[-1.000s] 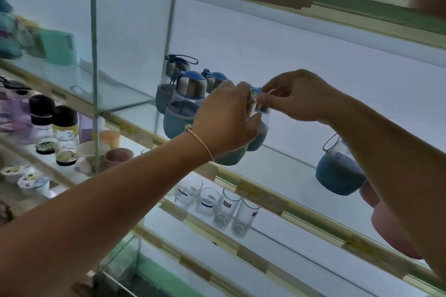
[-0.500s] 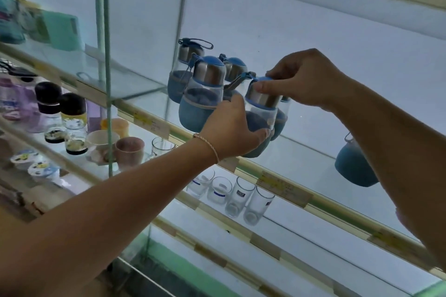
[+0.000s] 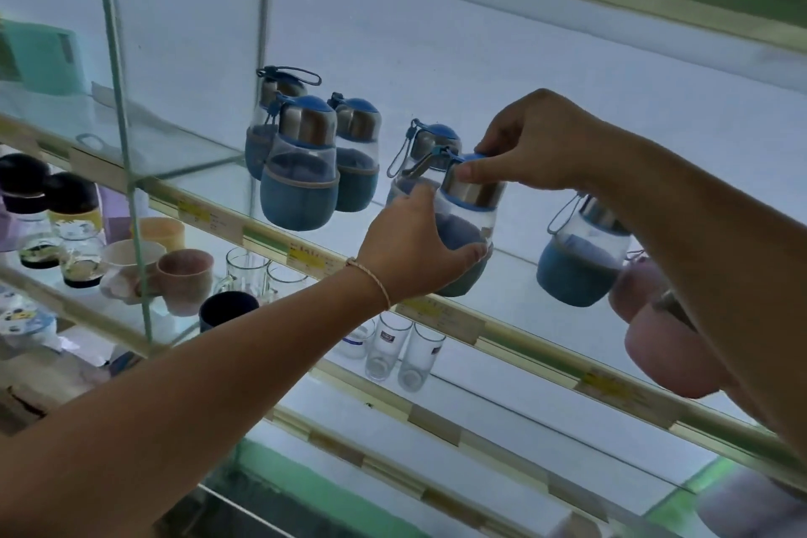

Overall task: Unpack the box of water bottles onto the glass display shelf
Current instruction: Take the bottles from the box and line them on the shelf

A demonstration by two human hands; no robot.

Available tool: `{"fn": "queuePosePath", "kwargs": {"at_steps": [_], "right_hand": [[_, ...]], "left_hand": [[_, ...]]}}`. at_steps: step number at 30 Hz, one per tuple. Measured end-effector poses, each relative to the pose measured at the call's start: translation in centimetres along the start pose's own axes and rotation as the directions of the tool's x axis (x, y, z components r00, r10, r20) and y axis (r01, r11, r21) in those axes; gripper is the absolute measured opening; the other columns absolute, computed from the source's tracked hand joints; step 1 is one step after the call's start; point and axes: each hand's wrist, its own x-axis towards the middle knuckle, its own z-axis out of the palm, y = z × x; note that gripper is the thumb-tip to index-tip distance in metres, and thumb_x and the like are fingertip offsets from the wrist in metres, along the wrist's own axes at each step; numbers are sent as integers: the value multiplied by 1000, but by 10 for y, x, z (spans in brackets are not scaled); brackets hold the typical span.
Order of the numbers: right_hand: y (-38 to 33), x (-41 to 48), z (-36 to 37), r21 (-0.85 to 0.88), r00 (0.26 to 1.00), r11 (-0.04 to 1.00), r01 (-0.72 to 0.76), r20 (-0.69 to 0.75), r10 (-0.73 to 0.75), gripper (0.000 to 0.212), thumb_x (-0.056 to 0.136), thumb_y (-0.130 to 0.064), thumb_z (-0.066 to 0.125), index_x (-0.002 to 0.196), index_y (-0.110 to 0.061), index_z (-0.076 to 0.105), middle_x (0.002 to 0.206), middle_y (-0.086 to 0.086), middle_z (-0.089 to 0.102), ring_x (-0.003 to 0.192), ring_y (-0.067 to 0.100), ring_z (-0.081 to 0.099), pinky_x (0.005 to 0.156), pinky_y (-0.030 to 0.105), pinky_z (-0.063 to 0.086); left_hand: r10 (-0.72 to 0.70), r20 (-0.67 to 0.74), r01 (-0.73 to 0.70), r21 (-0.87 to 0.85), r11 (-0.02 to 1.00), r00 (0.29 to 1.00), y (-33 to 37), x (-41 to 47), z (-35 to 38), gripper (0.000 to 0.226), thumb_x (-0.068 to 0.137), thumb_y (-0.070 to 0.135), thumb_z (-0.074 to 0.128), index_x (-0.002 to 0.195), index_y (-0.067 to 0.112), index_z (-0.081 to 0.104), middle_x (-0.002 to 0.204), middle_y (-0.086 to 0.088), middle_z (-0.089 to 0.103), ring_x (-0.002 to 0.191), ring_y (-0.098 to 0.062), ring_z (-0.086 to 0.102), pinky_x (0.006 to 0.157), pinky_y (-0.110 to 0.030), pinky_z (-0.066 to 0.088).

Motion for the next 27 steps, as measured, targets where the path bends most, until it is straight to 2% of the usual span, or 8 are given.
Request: {"fn": "queuePosePath", "kwargs": {"at_steps": [3,6,10,13,19,22,27], "right_hand": [[11,-13,-10,-53,1000,999,-8,27,10,30,79,-47,78,87,-19,72,78,-9,64,72,6,58,58,21,40],[23,-25,-18,-95,999,995,-18,32,22,33,75,-51,78,85,-21,74,78,-11,66,77,7,61,65,26,45],[37,-41,-31,-110,998,993,-42,45,47,35,71,-52,80,85,-20,77,80,-10,69,80,9,64,74,30,51],[48,-52,-39,-117,996,992,-57,59,64,35,71,-53,81,85,-21,78,81,-9,70,80,11,64,75,32,52],[70,-74,-51,-154,994,986,-69,76,81,31,74,-50,80,85,-21,77,79,-7,72,75,12,67,68,31,54],[81,-80,-56,-188,992,979,-82,80,99,30,72,-52,80,80,-23,77,74,-9,71,71,11,66,61,27,47],[92,-88,-59,-189,993,978,-87,63,100,33,71,-52,80,82,-21,77,76,-8,69,75,12,63,64,29,47]], "left_hand": [[9,-6,-9,3,1000,1000,16,-5,12,80,75,65,70,130,13,46,122,-3,60,104,-13,55,79,-21,37],[12,15,-12,-7,1000,1000,31,-9,22,74,74,65,71,123,14,48,116,-2,60,97,-11,52,76,-22,38],[22,43,-21,-34,999,999,49,-13,36,76,70,67,72,120,16,47,110,-3,60,96,-15,56,74,-24,44],[28,79,-23,-67,998,997,61,-16,47,77,69,68,73,121,17,46,110,-4,58,94,-15,56,69,-21,40],[39,125,-26,-102,994,991,84,-20,70,84,70,67,72,129,17,42,123,-7,55,104,-17,54,81,-27,49],[30,142,-16,-100,995,989,95,-21,80,87,69,69,72,132,17,41,126,-7,53,109,-20,54,90,-34,53],[36,146,-19,-118,993,989,105,-24,91,83,71,66,72,132,18,40,127,-7,52,109,-19,53,89,-31,51]]}}
